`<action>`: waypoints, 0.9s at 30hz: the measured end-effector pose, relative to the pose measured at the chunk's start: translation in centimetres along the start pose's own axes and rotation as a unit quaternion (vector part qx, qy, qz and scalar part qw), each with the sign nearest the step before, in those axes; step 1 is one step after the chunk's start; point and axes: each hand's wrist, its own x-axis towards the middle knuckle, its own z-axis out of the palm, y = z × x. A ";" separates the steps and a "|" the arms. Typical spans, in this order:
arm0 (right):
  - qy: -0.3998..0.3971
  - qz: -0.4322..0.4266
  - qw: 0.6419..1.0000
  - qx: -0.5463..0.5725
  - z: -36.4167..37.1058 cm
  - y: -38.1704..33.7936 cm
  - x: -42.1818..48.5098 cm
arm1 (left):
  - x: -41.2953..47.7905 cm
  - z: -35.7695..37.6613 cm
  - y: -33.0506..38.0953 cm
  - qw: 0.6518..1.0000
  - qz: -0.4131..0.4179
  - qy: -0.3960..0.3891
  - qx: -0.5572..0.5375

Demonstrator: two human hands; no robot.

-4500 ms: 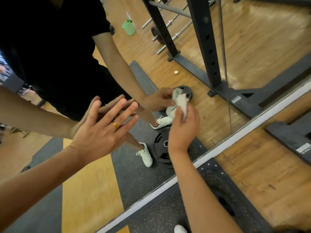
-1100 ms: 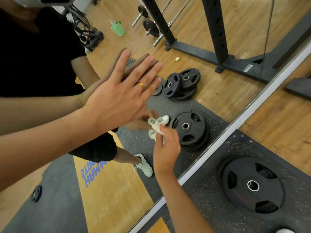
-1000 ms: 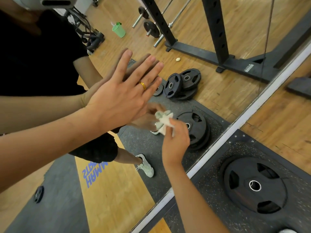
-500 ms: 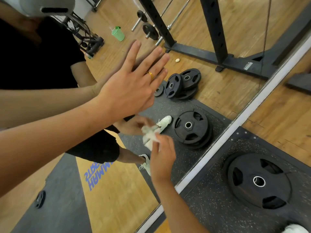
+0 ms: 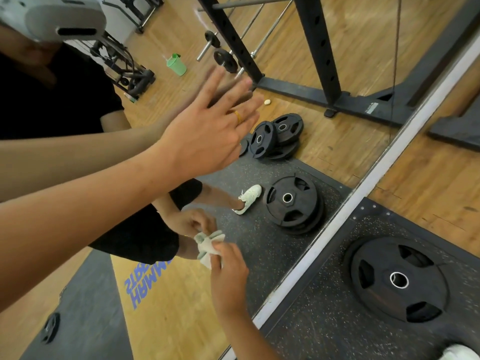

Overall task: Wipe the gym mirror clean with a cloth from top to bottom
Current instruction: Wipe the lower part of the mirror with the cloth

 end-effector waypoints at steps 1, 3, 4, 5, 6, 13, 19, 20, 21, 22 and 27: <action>0.013 0.009 1.000 0.001 -0.1 -0.2 0.4 | -0.6 -0.4 0.3 0.999 0.001 0.009 -0.031; 0.041 0.021 0.999 0.007 -0.5 -0.6 1.8 | -3.1 -1.3 1.4 0.997 -0.013 0.022 -0.078; 0.049 0.023 0.998 0.014 -0.7 -0.9 2.5 | -4.9 -1.7 2.0 0.995 -0.027 0.025 -0.089; 0.055 0.025 0.998 0.021 -0.9 -1.3 3.0 | -7.0 -2.1 2.5 0.994 -0.043 0.025 -0.095; 0.060 0.026 0.998 0.023 -0.9 -1.6 3.2 | -9.3 -2.4 2.9 0.993 -0.058 0.022 -0.096; 0.082 0.009 0.996 0.026 -0.1 -1.2 1.5 | -20.8 -0.6 5.1 0.996 -0.014 -0.047 -0.071; 0.125 0.003 0.991 0.053 1.8 -0.5 0.5 | -21.2 2.3 5.6 0.999 0.004 -0.029 -0.011; 0.139 0.002 0.988 0.061 2.2 -0.3 0.3 | -21.2 2.8 5.6 1.000 0.005 -0.023 -0.010; 0.157 0.001 0.986 0.063 2.8 -0.1 0.0 | -21.4 3.1 5.5 1.000 0.009 -0.021 -0.006; 0.171 -0.001 0.983 0.061 3.4 0.1 -0.6 | -21.6 3.4 5.6 1.000 0.013 -0.025 0.002; 0.159 -0.043 0.985 0.044 7.9 2.0 -7.6 | -21.7 3.8 5.5 0.999 0.014 -0.044 -0.007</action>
